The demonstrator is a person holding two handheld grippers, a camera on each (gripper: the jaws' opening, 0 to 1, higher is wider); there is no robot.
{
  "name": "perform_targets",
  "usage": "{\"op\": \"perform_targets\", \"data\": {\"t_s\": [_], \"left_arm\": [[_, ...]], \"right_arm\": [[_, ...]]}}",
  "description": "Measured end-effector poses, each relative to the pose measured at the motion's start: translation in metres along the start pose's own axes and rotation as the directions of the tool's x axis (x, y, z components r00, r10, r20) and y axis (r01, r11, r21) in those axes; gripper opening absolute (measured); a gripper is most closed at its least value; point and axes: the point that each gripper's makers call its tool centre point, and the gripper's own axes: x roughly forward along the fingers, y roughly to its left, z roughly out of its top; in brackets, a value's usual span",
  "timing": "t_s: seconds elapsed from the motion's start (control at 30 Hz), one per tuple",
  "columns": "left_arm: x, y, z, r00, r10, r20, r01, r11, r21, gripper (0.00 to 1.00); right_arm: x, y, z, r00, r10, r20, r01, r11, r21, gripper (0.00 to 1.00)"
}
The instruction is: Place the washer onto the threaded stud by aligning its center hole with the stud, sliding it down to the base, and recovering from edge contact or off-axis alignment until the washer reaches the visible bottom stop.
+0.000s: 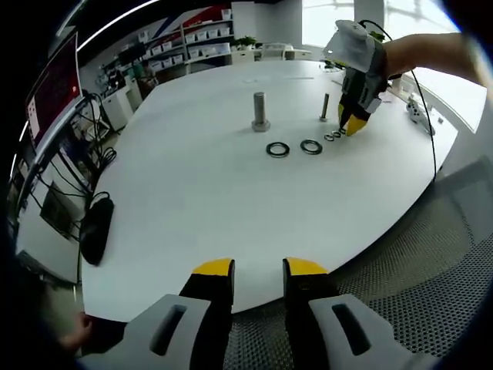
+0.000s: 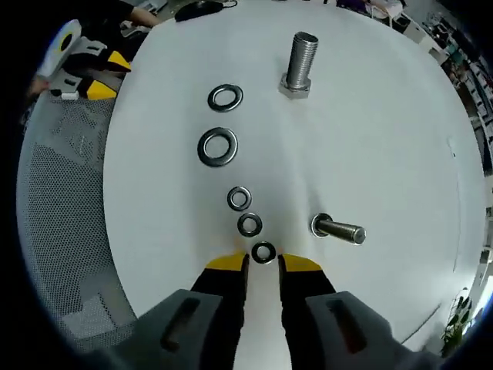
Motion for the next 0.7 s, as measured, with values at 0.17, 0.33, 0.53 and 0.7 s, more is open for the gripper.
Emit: {"op": "perform_targets", "data": {"t_s": [0.17, 0.33, 0.53, 0.7], "left_arm": [[-0.0001, 0.0004, 0.0004, 1.000, 0.003, 0.003, -0.003, 1.000, -0.003, 0.23], [-0.0001, 0.0000, -0.0004, 1.000, 0.002, -0.003, -0.002, 1.000, 0.000, 0.23], [0.0006, 0.0009, -0.0002, 1.000, 0.006, -0.004, -0.006, 1.000, 0.001, 0.23], [0.0006, 0.0009, -0.0009, 1.000, 0.004, -0.006, -0.004, 1.000, -0.006, 0.23]], "right_arm": [[0.0014, 0.0000, 0.0000, 0.998, 0.010, -0.070, -0.013, 0.999, -0.050, 0.18], [0.0009, -0.0002, -0.0011, 0.994, 0.011, -0.107, -0.020, 0.996, -0.081, 0.18], [0.0015, 0.0011, -0.0015, 0.993, 0.002, -0.116, -0.013, 0.996, -0.087, 0.18], [0.0009, 0.0002, -0.0020, 0.993, -0.003, -0.118, -0.007, 0.997, -0.081, 0.18]]}}
